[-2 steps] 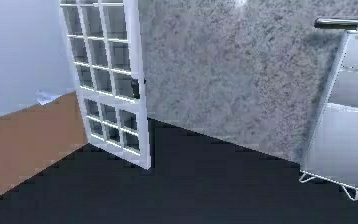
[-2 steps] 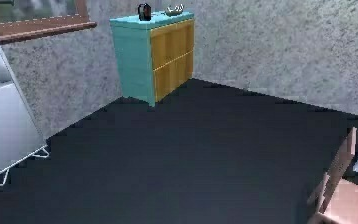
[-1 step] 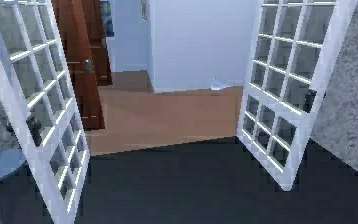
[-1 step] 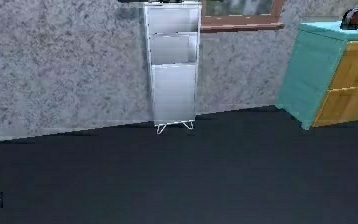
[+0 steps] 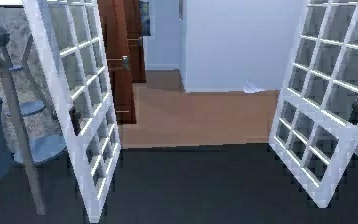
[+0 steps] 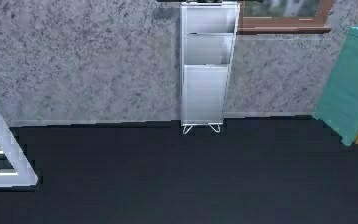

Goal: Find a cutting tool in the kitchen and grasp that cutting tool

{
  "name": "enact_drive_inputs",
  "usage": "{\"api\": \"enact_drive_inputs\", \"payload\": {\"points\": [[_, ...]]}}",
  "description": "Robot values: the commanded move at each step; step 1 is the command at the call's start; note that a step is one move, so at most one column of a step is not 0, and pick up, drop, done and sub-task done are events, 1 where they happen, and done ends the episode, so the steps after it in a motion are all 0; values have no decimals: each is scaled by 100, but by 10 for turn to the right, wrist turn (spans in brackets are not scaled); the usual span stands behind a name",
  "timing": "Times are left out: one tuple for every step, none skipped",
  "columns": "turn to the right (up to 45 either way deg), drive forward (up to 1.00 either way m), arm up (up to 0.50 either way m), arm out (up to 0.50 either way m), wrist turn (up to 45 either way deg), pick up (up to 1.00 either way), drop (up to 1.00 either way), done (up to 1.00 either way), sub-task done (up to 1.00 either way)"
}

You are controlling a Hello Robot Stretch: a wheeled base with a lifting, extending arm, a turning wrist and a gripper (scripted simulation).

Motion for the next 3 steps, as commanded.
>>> {"api": "enact_drive_inputs", "payload": {"points": [[0,90,0,0,0,0,0,0,0],[-30,0,0,0,0,0,0,0,0],[0,100,0,0,0,0,0,0,0]]}}
